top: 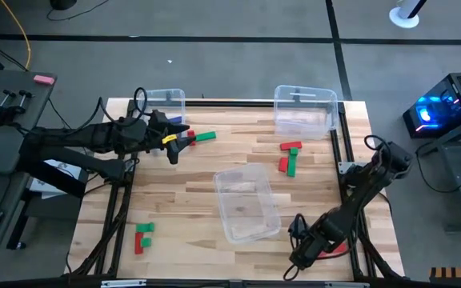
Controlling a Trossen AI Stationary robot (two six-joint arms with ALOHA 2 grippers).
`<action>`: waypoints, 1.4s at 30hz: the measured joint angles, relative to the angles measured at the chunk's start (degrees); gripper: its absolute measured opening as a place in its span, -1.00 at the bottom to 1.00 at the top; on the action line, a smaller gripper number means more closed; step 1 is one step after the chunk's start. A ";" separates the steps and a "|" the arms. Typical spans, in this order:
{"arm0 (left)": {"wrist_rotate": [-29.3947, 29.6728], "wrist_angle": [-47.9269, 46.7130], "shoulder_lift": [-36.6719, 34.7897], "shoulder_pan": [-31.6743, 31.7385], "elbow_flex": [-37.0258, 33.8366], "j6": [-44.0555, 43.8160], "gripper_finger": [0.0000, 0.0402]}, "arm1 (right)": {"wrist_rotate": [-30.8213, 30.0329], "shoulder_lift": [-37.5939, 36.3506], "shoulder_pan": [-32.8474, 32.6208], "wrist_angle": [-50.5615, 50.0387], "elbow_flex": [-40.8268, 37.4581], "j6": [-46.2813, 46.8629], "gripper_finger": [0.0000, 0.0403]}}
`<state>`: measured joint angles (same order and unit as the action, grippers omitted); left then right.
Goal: Sort blocks
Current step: Put the green block into the top right transparent bin
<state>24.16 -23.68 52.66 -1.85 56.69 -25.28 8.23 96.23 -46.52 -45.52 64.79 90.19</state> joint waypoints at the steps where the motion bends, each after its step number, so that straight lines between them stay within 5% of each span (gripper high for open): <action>1: 0.00 0.00 0.00 0.00 0.00 0.00 0.20 | -0.04 0.25 0.00 0.36 0.00 0.00 0.57; 10: -0.09 -0.02 0.00 -0.02 0.00 -0.03 0.20 | -0.59 3.47 0.38 0.71 0.00 1.45 0.52; 21: -0.07 -0.01 0.00 -0.02 0.00 -0.11 0.20 | 0.07 4.30 0.50 1.99 0.02 1.30 -0.32; 27: -0.37 1.79 -0.15 -0.02 -0.02 -0.02 0.20 | -3.43 -1.50 0.50 -9.03 7.64 -4.84 -0.36; 31: -0.37 3.53 -0.20 -0.02 -0.02 1.93 0.20 | -11.10 -6.19 2.67 -26.19 16.14 -9.19 -0.36; 35: -0.37 4.28 -0.19 -0.02 -0.02 2.47 0.20 | -28.54 -9.80 9.42 -44.62 23.89 -10.50 -0.36; 39: -0.39 4.03 -0.17 0.00 -0.02 2.51 0.20 | -46.62 -14.62 22.49 -40.61 24.98 -21.94 -0.36; 42: -0.40 4.02 -0.17 -0.01 -0.02 2.00 0.20 | -52.59 -15.27 35.31 -38.77 24.83 -33.97 -0.36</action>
<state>23.76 -19.67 52.49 -1.85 56.66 -23.28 -44.36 80.96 -11.21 -84.29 89.62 56.22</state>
